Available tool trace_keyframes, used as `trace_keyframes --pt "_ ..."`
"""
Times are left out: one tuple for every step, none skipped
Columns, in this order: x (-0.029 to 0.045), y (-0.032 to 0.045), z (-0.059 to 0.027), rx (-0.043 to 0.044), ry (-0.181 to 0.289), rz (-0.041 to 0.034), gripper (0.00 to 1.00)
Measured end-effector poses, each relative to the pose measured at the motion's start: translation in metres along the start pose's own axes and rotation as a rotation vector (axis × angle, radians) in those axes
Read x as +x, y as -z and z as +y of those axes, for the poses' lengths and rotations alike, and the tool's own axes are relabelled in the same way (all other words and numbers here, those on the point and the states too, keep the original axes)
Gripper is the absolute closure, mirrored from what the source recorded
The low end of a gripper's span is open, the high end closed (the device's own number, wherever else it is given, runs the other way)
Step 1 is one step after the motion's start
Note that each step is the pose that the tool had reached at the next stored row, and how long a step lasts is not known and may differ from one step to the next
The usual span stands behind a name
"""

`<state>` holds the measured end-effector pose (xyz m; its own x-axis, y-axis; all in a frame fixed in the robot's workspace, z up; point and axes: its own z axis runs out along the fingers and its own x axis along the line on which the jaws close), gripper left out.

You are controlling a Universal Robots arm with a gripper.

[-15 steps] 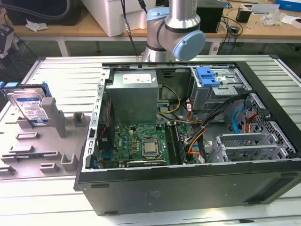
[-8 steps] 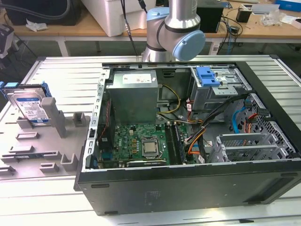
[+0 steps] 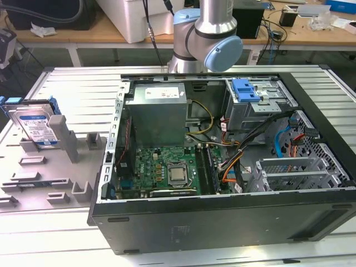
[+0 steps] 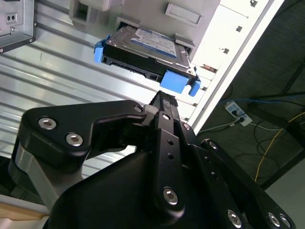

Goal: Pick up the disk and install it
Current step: 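Pick up the disk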

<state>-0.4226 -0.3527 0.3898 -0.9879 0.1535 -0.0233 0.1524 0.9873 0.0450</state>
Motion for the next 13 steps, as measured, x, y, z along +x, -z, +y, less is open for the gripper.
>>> trace_keyframes --pt "0.0 0.0 0.0 0.0 0.0 0.0 0.89" --pt "0.0 0.0 0.0 0.0 0.0 0.0 0.58" --pt "0.0 0.0 0.0 0.0 0.0 0.0 0.58" --pt "0.0 0.0 0.0 0.0 0.0 0.0 0.58" --pt "0.0 0.0 0.0 0.0 0.0 0.0 0.58" --pt "0.0 0.0 0.0 0.0 0.0 -0.0001 0.58" --pt "0.0 0.0 0.0 0.0 0.0 0.0 0.58" --pt "0.0 0.0 0.0 0.0 0.0 0.0 0.56" --pt "0.0 0.0 0.0 0.0 0.0 0.0 0.5" --pt "0.0 0.0 0.0 0.0 0.0 0.0 0.5" --pt "0.0 0.0 0.0 0.0 0.0 0.0 0.5" --pt "0.0 0.0 0.0 0.0 0.0 0.0 0.5" --pt "0.0 0.0 0.0 0.0 0.0 -0.0001 0.5"
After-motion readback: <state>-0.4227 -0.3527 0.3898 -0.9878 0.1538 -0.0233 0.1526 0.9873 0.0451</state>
